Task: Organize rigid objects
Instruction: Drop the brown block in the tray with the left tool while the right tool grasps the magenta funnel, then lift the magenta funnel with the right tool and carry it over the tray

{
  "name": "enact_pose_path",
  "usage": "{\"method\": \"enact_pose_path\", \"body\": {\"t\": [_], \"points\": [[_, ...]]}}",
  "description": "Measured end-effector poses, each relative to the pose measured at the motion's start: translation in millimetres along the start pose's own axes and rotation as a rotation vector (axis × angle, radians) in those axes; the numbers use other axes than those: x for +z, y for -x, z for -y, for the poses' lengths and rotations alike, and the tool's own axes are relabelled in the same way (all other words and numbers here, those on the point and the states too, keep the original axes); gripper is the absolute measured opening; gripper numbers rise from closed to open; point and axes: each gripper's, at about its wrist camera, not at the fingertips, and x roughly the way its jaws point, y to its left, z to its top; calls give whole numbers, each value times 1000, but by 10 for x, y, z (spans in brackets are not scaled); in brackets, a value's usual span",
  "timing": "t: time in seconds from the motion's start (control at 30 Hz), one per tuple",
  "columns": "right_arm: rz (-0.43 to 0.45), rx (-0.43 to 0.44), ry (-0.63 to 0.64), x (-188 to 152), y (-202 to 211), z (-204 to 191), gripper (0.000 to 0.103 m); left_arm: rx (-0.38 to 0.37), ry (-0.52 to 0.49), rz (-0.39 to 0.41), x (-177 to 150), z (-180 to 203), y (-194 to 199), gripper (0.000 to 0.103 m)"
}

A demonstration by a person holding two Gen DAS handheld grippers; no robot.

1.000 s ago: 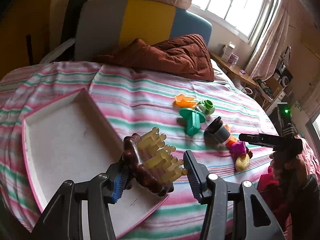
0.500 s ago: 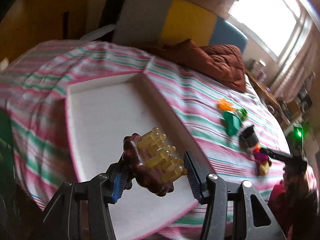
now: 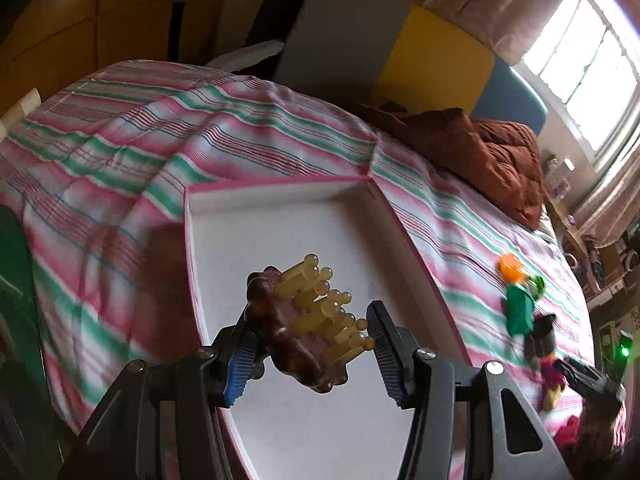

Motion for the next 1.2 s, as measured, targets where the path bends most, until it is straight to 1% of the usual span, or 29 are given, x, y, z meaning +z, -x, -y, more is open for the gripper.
{"method": "enact_pose_path", "body": {"t": [0.07, 0.17, 0.27, 0.4, 0.57, 0.67, 0.77, 0.83, 1.0, 1.1, 1.2], "points": [[1, -3, 3, 8, -3, -6, 54, 29, 0, -9, 101, -24, -110, 54], [5, -5, 5, 1, 2, -8, 54, 52, 4, -25, 204, -70, -250, 54], [9, -7, -3, 8, 10, 6, 54, 80, 4, -19, 261, -103, -311, 54], [9, -10, 0, 13, 7, 0, 54, 128, -1, 4, 311, -155, -300, 55], [13, -13, -1, 12, 9, 3, 54, 153, -14, 48, 258, -127, -148, 55], [25, -17, -15, 16, 36, 22, 53, 148, -30, 103, 136, -8, 92, 55], [40, -16, -33, 24, 65, 59, 53, 132, -63, 134, -34, 151, 268, 55], [47, -11, -45, 29, 80, 86, 53, 117, -83, 141, -165, 262, 351, 55], [40, 7, -41, 31, 72, 71, 53, 89, -151, 122, -534, 585, 425, 55], [40, 17, -39, 27, 79, 55, 53, 96, -203, 110, -711, 751, 427, 55], [40, 20, -40, 22, 86, 55, 53, 100, -227, 88, -809, 832, 404, 55]]}}
